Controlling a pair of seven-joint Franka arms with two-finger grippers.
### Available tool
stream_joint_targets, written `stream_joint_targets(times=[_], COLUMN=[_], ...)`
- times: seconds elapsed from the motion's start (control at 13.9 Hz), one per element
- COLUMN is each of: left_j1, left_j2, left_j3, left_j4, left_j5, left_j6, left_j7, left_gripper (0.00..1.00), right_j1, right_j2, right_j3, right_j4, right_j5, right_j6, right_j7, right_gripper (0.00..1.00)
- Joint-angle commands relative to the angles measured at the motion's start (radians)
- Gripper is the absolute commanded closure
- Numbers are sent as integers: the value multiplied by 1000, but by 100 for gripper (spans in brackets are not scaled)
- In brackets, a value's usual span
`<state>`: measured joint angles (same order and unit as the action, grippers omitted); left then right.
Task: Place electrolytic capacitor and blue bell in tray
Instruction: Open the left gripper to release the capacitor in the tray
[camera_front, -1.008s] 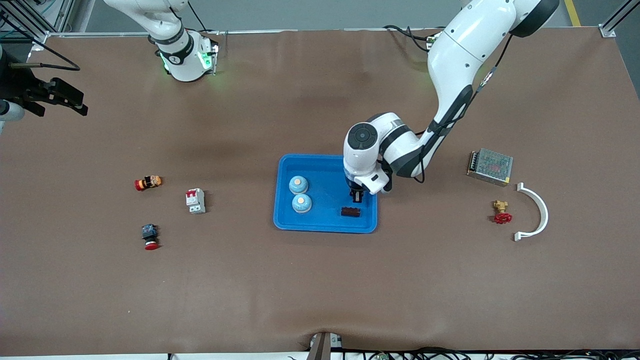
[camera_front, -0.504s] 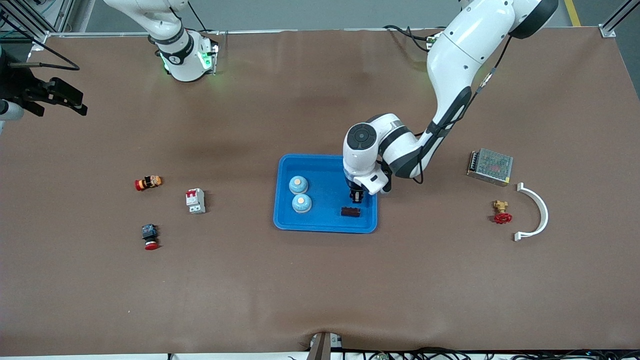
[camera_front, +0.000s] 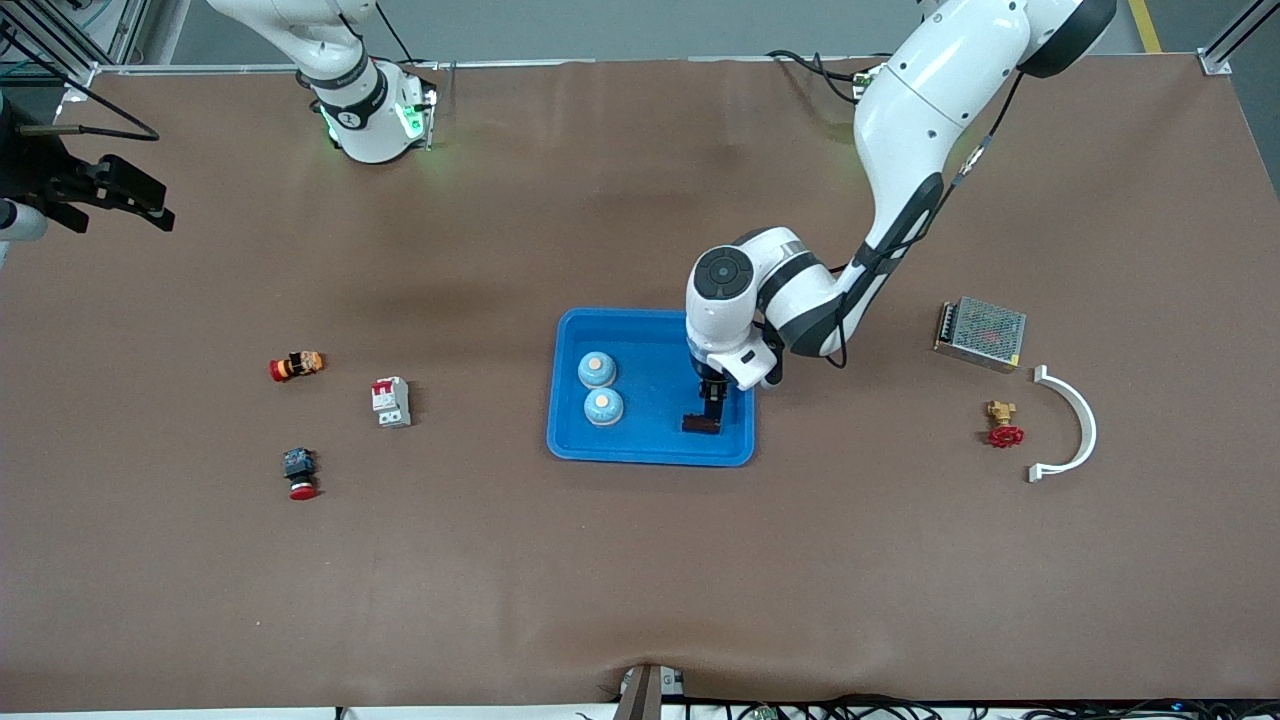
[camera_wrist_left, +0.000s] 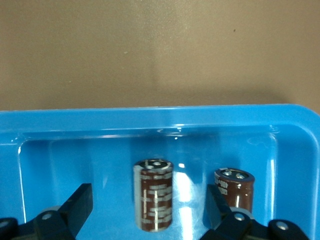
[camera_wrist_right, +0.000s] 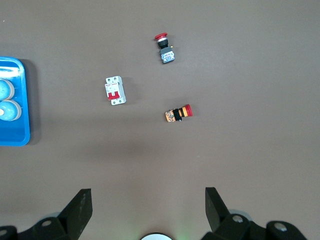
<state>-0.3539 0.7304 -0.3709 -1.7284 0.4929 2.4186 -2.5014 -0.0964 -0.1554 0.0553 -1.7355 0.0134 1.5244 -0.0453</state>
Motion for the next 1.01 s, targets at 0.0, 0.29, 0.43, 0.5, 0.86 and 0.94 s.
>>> stream_joint_targets(times=[0.0,0.29,0.43,0.5,0.86,0.94], left_j1=[-5,7,30,38,125,148], left_j2=[-19,-51,-81,-100,-157,-164], left_j3=[6,-2,-5,-6,-3,-3], left_j4=[6,7,13,18,113,118], left_j5=[33,20,0,-35,-221,-224], left_j6=[4,-62,-94,-117,-302,-308], left_j7=[-25,10,54,96,384,422], left_gripper=[0,0,0,0,0,0], right_j1=[-19,-19,-19,-19,-19,-19], right_j2=[-1,-1,-1,-1,-1,-1], right_j3=[12,12,12,14,12,12], right_j4=[13,13,13,13,13,13], right_j5=[-15,-15,-15,-15,-15,-15], right_j6=[-7,-7,-7,-7,-7,-7], right_j7=[-11,-11,-11,-11,-11,-11], right_gripper=[0,0,0,0,0,0])
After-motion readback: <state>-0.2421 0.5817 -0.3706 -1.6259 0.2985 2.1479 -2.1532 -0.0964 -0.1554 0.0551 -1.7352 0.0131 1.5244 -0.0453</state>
